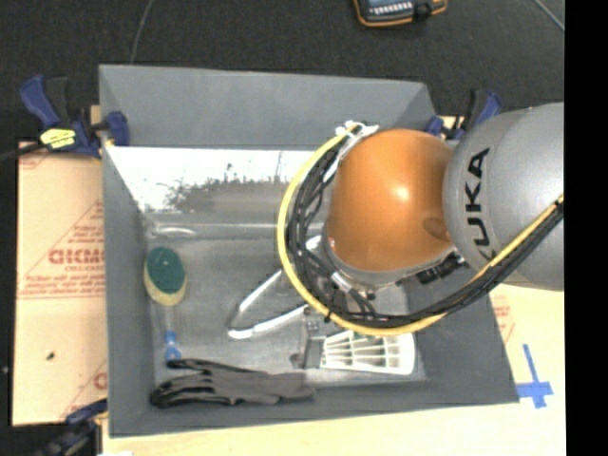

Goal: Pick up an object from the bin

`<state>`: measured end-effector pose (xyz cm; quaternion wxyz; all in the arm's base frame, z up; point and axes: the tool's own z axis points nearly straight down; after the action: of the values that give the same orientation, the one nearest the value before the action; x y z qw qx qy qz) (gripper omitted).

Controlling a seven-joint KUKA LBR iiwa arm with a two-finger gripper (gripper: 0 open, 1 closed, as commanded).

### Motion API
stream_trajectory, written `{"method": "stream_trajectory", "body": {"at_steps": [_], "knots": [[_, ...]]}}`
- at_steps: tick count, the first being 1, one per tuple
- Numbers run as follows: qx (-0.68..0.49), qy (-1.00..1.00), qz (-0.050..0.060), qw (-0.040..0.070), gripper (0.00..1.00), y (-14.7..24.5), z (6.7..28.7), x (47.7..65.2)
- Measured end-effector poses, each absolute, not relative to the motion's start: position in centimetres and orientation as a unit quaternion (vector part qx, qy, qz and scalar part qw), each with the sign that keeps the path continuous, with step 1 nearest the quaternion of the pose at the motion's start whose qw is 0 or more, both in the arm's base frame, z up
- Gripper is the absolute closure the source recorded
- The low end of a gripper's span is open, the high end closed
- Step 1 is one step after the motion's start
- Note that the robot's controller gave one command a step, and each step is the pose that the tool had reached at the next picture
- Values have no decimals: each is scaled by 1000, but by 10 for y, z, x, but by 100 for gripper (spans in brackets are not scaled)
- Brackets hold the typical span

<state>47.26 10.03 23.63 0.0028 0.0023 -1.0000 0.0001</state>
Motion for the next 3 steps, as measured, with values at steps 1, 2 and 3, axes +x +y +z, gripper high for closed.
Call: {"method": "stream_trajectory", "body": {"at_steps": [1, 2, 3], "knots": [[0, -1000, 0, -1, 0, 100, 240, 474], [-27, -1000, -3, -10, 0, 137, 71, 477], [0, -1000, -1, -8, 0, 131, 160, 473]]}}
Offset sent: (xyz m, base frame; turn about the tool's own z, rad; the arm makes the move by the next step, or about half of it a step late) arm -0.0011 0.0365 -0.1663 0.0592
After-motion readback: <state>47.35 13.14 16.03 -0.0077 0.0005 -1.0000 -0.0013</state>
